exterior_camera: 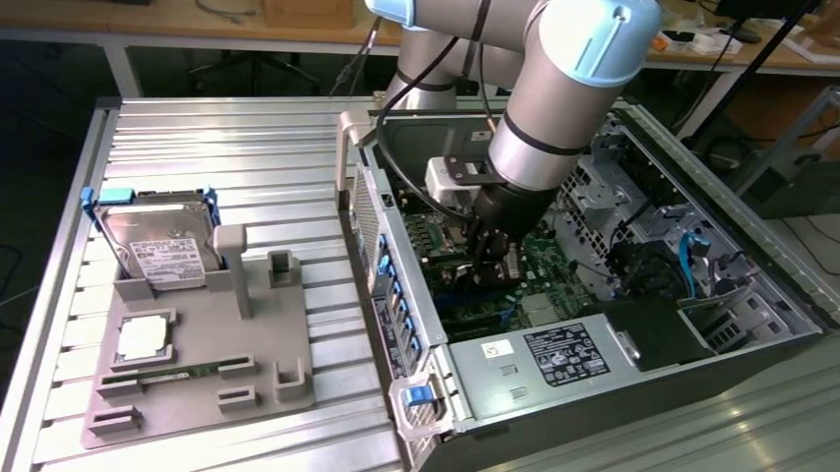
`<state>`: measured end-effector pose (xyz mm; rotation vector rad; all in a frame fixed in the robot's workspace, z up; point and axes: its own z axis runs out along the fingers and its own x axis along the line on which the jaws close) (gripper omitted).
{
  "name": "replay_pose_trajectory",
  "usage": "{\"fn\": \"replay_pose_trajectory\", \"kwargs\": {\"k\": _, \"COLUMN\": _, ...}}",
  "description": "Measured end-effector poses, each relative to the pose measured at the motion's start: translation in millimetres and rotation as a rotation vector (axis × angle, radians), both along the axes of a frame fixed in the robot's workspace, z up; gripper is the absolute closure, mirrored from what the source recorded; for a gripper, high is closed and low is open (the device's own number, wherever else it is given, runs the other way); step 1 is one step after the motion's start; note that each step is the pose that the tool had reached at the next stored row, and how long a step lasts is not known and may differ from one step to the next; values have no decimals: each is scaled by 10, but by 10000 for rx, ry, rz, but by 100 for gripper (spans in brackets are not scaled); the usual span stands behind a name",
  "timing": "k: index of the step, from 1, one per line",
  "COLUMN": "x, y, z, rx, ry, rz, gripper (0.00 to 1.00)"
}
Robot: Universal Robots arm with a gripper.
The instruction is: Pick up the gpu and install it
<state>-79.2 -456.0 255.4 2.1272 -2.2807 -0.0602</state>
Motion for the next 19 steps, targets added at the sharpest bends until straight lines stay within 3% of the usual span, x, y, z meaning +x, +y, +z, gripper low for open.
{"fn": "replay_pose_trajectory", "kwargs": {"k": 19, "x": -2, "y": 37, "z": -33, "rx": 1, "ry": 0, "rz": -129, "gripper": 73}}
